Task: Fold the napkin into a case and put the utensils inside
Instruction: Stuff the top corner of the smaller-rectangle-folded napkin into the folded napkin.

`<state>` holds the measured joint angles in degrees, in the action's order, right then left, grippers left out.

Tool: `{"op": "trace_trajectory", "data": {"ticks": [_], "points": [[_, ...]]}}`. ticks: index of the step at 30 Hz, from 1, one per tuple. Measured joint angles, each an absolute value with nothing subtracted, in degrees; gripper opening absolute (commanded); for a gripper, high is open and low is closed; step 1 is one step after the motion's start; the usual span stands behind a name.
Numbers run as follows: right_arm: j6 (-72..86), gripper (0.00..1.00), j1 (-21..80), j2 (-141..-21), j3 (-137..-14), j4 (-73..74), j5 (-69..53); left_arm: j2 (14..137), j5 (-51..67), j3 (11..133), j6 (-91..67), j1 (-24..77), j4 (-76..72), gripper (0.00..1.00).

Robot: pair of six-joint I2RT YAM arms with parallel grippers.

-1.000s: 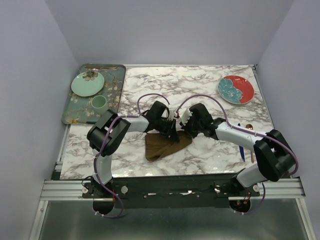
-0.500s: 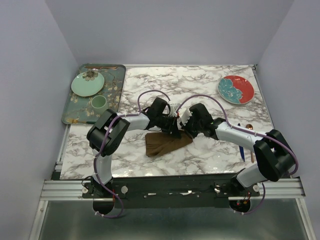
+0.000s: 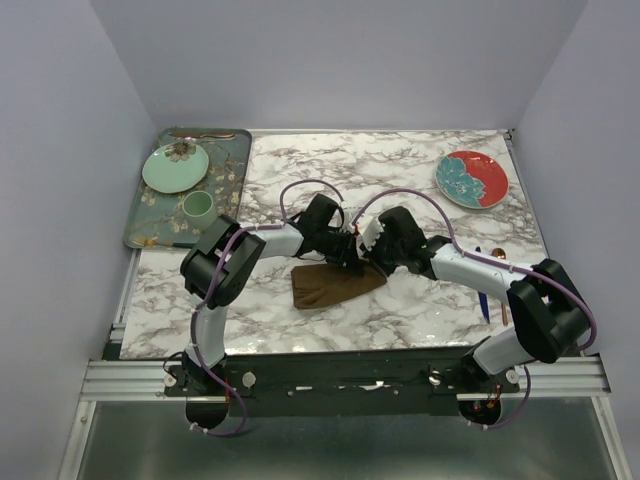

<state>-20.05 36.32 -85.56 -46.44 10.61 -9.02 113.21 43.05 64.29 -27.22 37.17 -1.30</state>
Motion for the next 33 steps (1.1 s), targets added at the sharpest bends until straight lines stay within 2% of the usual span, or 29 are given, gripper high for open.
{"op": "trace_trajectory", "data": {"ticks": [33], "points": [[-17.89,0.01,36.32,-84.75,-47.72,12.6,-8.8,116.16,45.1,65.89,-29.5,35.14,0.27,0.0]]}}
